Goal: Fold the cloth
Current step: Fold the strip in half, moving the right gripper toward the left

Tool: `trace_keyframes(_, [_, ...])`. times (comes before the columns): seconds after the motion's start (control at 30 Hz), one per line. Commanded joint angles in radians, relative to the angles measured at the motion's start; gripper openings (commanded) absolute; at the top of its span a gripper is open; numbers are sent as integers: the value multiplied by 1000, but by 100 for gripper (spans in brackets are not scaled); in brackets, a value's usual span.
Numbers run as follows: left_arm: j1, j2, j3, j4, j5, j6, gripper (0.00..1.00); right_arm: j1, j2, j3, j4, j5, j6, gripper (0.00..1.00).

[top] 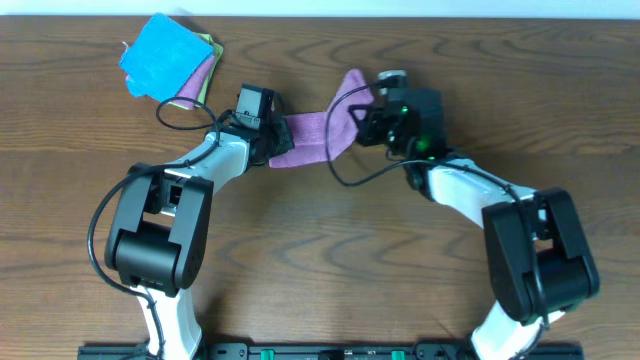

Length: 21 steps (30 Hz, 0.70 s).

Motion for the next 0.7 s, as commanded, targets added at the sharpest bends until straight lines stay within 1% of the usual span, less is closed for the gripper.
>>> trace_keyframes(0.0, [1,20,21,-9,1,11,6,64,-7,52,-39,30,-80,1])
trace_keyframes(0.13, [4,10,26,-27,23,11,6,125,-5,88,-93,95,-120,2])
trace_keyframes(0.27, [21,-39,45,-100,10,36,6,148,26,118,-129,101,-124,2])
trace_keyframes(0.43, [50,-124,67,-181,-26,79,6,170,65,132,-132,101,-122,2])
trace_keyframes(0.53, [67,-174,67,-194,-47,100,6,188,88,144,-133,101,-123,2])
trace_keyframes(0.67, [98,-246,67,-211,-111,117,6,216,132,192,-143,101,-126,3])
